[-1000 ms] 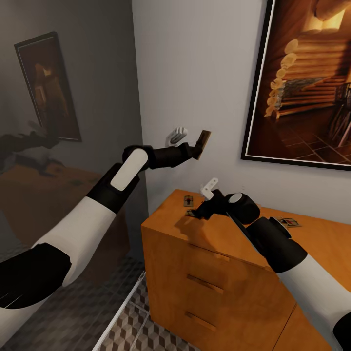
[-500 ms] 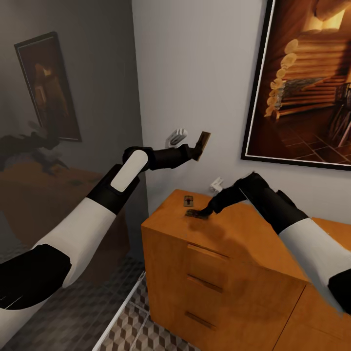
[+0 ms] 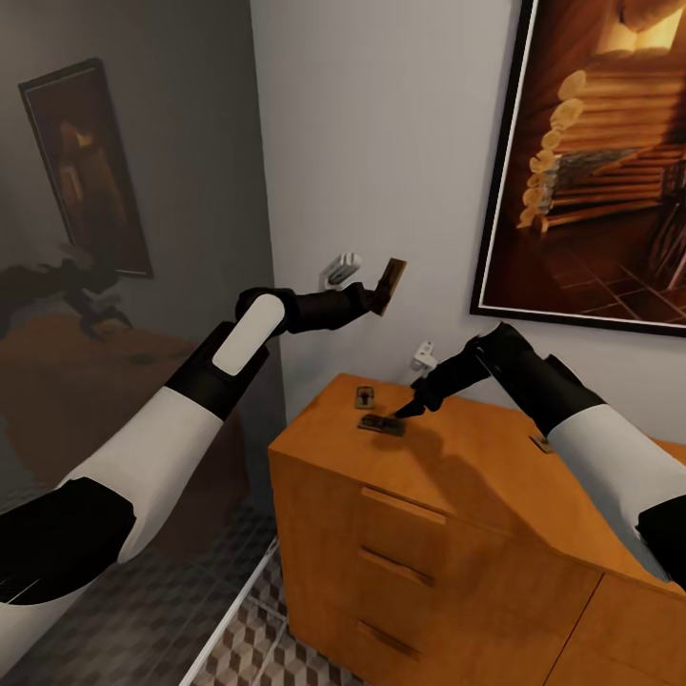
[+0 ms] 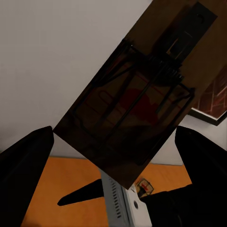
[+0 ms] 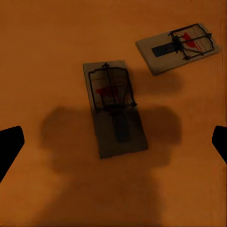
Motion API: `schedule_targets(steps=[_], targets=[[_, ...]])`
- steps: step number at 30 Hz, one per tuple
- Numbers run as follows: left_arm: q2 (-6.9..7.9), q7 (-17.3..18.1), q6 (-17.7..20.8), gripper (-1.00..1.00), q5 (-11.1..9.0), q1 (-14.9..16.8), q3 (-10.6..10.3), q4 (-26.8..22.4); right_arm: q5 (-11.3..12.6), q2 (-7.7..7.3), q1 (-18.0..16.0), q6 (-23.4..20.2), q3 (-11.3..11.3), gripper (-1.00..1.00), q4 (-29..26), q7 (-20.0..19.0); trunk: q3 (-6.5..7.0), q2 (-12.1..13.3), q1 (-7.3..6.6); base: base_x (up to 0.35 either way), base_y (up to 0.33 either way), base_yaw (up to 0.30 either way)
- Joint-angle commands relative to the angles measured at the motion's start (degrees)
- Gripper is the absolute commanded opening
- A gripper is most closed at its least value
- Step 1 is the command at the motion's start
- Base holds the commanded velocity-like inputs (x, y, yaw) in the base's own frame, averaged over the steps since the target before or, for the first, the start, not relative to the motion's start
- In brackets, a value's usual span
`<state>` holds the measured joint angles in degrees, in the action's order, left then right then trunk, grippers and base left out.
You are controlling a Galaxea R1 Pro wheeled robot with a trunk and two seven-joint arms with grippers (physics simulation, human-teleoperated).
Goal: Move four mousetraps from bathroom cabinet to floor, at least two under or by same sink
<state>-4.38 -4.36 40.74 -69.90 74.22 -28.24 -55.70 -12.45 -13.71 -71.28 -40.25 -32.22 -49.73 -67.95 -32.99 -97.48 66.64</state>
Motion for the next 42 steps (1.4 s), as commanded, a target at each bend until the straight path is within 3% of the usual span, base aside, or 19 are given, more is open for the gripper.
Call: schedule_targets(steps=[1, 31, 42], targets=[[0.05, -0.4, 0.1, -1.00, -0.6, 0.1, 0.0, 0.0, -0.6, -0.02, -0.1, 0.0, -0.1, 1.00, -0.1, -0.4, -0.07, 0.0, 0.00, 0.012, -0.008, 0.000], [0.15, -0.4, 0.1, -1.00, -0.6, 0.0, 0.0, -0.2, -1.0, 0.04, -0.1, 1.0, -0.1, 1.00, 0.3, -0.4, -0.07, 0.0, 0.00, 0.028, -0.006, 0.000], [0.05, -0.4, 0.0, -1.00, -0.6, 0.0, -0.1, -0.5, -2.1, 0.21, -0.1, 2.7, -0.7, 1.00, 6.9, -0.4, -0.07, 0.0, 0.00, 0.170, -0.043, 0.000]])
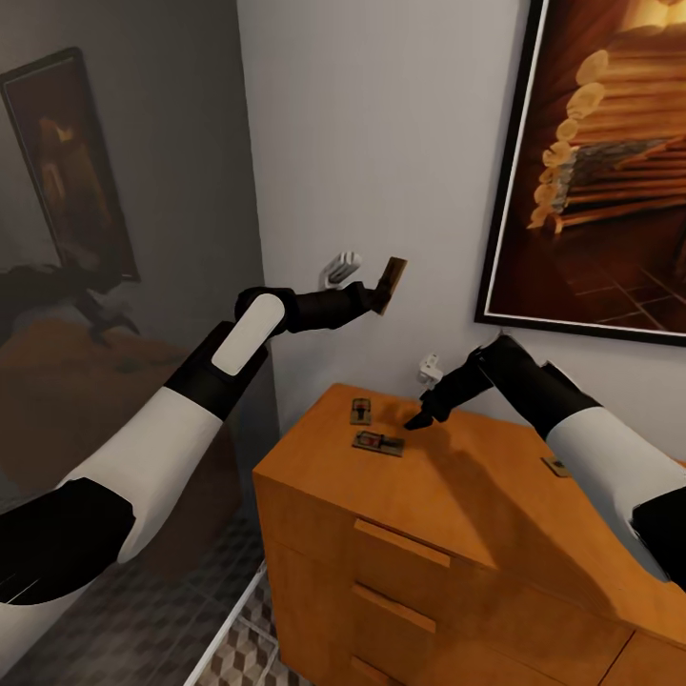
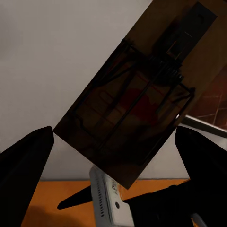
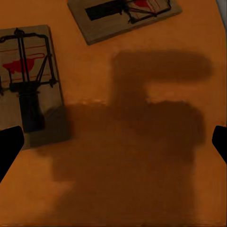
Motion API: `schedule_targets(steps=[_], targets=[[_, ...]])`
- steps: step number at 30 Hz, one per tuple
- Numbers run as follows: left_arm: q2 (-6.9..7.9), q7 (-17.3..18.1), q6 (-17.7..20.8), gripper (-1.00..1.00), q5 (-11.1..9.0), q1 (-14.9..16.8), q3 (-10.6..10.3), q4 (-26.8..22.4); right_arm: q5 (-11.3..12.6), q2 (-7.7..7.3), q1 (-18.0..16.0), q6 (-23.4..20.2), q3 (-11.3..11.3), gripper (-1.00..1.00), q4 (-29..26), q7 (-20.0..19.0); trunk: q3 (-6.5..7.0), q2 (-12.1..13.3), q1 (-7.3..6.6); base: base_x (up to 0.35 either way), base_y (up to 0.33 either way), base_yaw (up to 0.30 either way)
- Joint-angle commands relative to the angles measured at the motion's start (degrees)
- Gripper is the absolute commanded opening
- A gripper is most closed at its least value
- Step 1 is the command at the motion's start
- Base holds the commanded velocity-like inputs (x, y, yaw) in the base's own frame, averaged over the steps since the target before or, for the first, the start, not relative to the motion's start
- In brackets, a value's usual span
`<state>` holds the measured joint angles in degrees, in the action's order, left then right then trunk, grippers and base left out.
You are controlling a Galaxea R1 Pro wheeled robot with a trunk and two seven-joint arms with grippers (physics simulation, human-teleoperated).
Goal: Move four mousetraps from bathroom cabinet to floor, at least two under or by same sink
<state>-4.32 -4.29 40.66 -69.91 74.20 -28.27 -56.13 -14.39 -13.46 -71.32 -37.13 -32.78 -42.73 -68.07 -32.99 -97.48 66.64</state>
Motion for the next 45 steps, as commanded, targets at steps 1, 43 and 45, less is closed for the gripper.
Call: schedule_targets(steps=[1, 43, 45], targets=[[-0.03, -0.5, 0.1, -1.00, -0.6, 0.0, 0.0, 0.0, -1.0, 0.00, 0.0, 0.2, -0.4, 1.00, 0.9, -0.2, -0.07, 0.0, 0.00, 0.021, -0.005, 0.000], [-0.27, -0.5, 0.1, -1.00, -0.7, 0.0, -0.5, 0.0, -4.3, 8.52, 0.1, 0.8, -4.2, 1.00, 2.7, -2.2, -0.07, 0.0, 0.00, 0.001, 0.000, 0.000], [-0.31, -0.5, 0.1, -1.00, -0.7, 0.0, -0.5, 0.0, -4.4, 8.53, 0.2, 0.8, -4.2, 1.00, 2.6, -2.2, -0.07, 0.0, 0.00, 0.000, 0.000, 0.000]])
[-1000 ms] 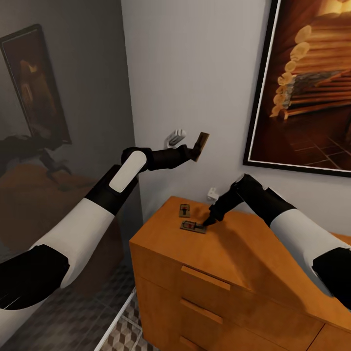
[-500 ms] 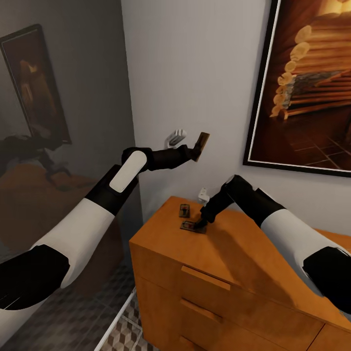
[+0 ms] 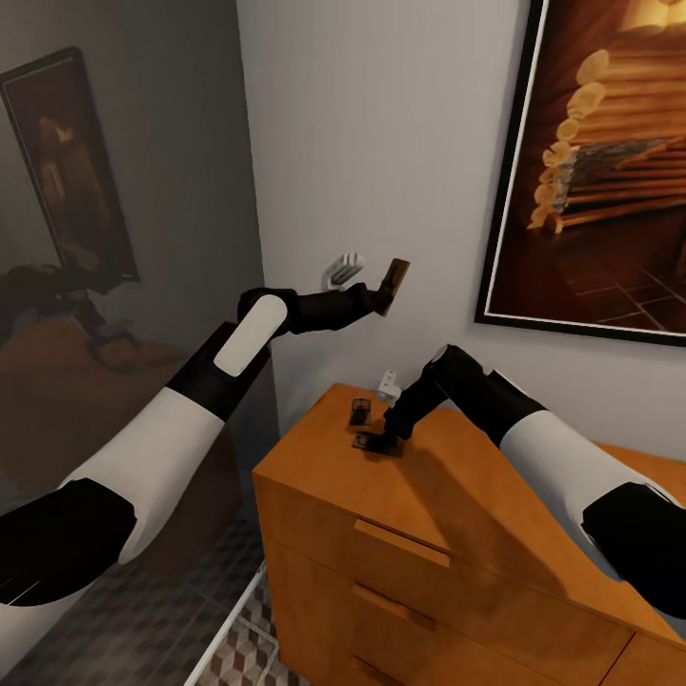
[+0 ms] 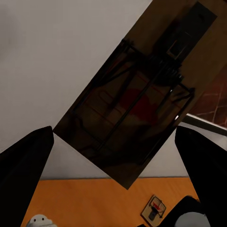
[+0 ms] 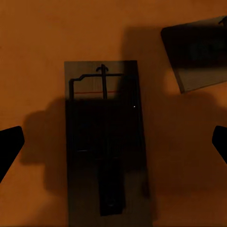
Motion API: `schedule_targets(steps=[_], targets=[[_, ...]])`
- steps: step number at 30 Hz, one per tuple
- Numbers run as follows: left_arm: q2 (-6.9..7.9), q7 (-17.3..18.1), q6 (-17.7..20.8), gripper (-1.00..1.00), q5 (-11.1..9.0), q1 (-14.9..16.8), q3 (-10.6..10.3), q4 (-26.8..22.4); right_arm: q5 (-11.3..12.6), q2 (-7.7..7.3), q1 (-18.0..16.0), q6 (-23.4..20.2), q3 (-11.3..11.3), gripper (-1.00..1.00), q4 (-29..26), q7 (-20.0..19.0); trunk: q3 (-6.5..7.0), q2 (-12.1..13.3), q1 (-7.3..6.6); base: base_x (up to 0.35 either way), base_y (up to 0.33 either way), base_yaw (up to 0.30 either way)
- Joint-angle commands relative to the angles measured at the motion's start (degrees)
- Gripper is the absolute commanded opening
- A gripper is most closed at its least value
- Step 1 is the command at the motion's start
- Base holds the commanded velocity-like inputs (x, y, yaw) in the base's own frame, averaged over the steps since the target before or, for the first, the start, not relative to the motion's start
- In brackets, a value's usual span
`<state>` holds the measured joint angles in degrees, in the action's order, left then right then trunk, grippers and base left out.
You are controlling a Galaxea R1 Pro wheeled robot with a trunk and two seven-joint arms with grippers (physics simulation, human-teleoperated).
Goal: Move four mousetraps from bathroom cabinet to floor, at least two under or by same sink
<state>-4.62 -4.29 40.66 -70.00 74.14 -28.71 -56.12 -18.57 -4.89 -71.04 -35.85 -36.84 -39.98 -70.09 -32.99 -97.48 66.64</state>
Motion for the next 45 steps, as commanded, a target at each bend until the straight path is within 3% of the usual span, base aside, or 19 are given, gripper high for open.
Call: schedule_targets(steps=[1, 45], targets=[[-0.02, -0.5, 0.1, -1.00, -0.6, 0.0, 0.0, 0.0, -0.2, -0.04, 0.0, -0.4, -0.1, 1.00, -0.1, -0.2, -0.07, 0.0, 0.00, 0.000, 0.000, 0.000], [-0.18, -0.5, 0.2, -1.00, -0.7, 0.1, 0.0, -0.3, -0.1, -0.30, 2.2, -0.3, 0.0, 1.00, 0.5, 0.4, -0.07, 0.0, 0.00, 0.000, 0.000, 0.000]])
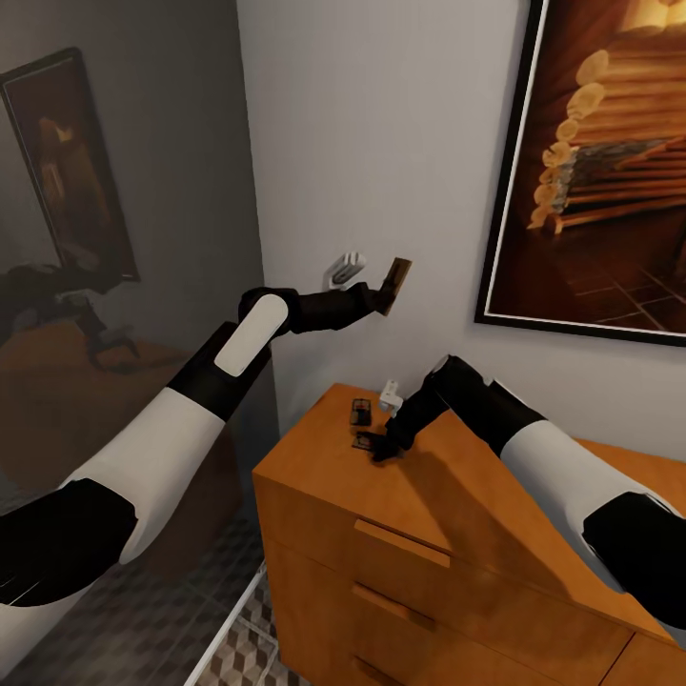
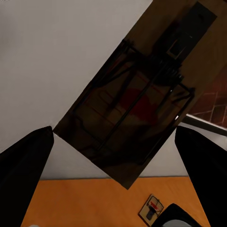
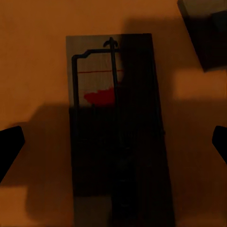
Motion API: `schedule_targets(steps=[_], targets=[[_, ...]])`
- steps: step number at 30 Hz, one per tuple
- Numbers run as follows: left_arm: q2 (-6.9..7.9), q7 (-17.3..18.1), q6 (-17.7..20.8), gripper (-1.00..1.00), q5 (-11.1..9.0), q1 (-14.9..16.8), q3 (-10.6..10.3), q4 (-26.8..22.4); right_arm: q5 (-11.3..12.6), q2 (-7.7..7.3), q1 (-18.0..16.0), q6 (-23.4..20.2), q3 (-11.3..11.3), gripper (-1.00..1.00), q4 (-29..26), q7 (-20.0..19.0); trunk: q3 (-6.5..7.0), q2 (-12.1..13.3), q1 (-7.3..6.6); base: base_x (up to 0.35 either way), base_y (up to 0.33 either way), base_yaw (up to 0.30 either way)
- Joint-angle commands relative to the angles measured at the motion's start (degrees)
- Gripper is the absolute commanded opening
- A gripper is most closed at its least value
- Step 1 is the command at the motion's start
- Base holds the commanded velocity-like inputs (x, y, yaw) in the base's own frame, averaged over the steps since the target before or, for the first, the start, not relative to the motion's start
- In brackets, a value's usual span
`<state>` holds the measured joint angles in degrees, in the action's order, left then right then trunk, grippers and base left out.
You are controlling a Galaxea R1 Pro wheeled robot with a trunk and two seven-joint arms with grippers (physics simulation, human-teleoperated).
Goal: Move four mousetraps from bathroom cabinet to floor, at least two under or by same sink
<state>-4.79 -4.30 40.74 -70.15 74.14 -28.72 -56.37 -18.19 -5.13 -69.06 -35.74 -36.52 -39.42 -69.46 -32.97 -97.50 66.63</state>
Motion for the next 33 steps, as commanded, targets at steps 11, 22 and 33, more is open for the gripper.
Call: schedule_targets(steps=[11, 22, 33], targets=[[-0.04, -0.4, 0.1, -1.00, -0.6, 0.0, 0.0, -0.1, -0.4, 0.01, 0.3, -0.1, -0.3, 1.00, 2.9, -0.2, -0.08, 0.0, 0.00, 0.000, 0.000, 0.000], [-0.04, -0.4, 0.1, -1.00, -0.6, 0.0, -0.1, -1.1, -0.7, -0.08, 0.3, -0.1, -0.3, -1.00, 3.3, -0.2, -0.08, 0.0, 0.00, 0.000, 0.000, 0.000], [0.09, -0.4, 0.1, -1.00, -0.6, 0.0, -0.1, -1.4, -0.7, -0.22, 0.3, -0.1, -0.2, -1.00, 2.2, -0.8, -0.08, 0.0, 0.00, 0.000, 0.000, 0.000]])
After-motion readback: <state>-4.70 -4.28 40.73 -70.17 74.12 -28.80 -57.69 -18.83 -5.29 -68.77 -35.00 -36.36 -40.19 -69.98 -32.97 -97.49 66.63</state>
